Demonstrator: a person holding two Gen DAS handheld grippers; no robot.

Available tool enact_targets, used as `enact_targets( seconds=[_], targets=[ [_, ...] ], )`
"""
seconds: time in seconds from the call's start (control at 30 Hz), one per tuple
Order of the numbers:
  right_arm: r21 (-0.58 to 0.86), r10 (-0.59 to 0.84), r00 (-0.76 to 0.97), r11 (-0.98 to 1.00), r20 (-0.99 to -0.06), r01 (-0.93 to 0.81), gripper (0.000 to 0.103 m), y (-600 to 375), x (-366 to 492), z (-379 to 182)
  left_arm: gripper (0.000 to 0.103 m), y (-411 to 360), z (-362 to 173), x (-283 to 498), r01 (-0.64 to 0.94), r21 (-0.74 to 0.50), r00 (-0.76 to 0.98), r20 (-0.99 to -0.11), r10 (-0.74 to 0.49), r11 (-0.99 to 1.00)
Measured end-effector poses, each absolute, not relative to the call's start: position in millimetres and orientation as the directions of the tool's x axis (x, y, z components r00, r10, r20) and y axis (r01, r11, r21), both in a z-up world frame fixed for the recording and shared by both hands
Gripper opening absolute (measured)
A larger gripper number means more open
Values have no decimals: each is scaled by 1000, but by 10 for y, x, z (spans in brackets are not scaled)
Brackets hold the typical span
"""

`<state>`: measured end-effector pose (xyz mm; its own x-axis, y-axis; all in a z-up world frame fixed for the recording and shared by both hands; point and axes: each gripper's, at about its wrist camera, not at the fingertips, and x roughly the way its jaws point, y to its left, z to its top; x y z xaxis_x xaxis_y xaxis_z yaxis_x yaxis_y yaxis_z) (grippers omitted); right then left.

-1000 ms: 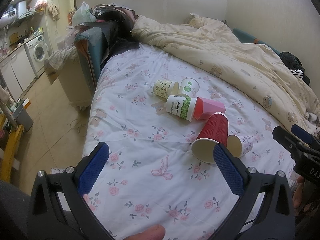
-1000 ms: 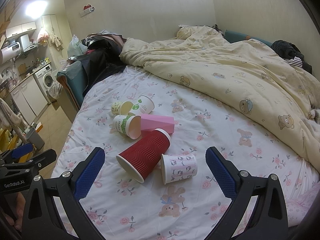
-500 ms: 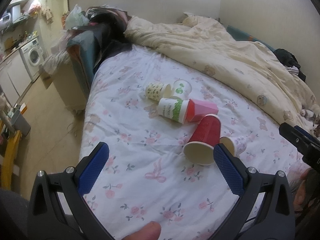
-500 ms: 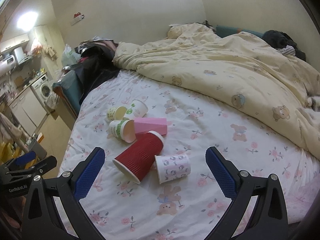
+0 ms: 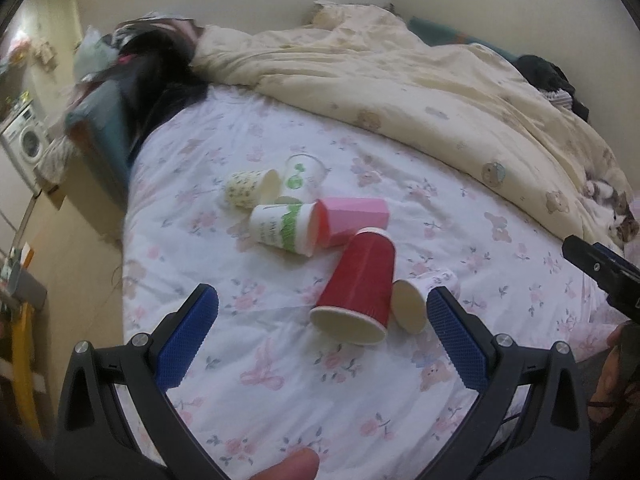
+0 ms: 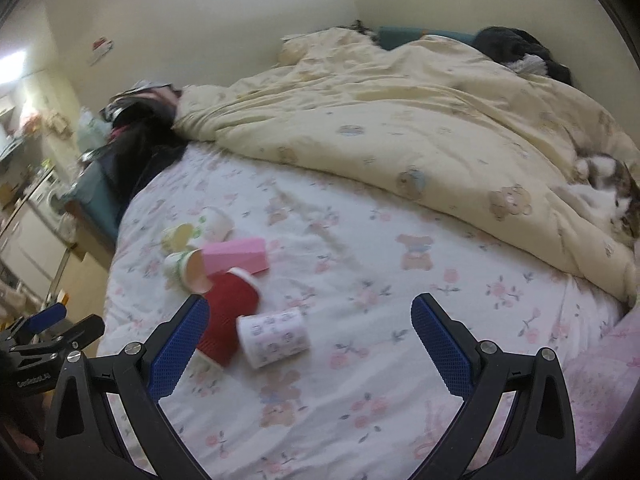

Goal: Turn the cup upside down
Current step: 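Move the left tool to the white cat-print cup and close around it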

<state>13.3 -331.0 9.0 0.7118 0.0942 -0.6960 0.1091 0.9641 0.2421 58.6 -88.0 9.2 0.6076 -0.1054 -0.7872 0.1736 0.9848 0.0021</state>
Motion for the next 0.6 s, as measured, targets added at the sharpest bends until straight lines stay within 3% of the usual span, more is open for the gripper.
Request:
enact_targets(
  seconds=[0.2,0.37,0.5,0.6],
  targets=[
    [246,39,685,947,-728,207,103,-3599,213,-48,103,-1249,-76,864,276,13,521,-842,-139,961],
    [309,57,656,911,-752,274,103,-3820,216,-174,102,-1816,-509,1178,533,8,263,-952,-157,846],
    [337,93,637,901,-766,273,103,-3854,231,-242,102,-2242,-803,1263,715,77,157,-986,-52,695],
    [336,84,626,894,-775,296,103,-3903,237,-278,99,-2415,-927,1329,761,76,115,-993,-19,644]
  ],
)
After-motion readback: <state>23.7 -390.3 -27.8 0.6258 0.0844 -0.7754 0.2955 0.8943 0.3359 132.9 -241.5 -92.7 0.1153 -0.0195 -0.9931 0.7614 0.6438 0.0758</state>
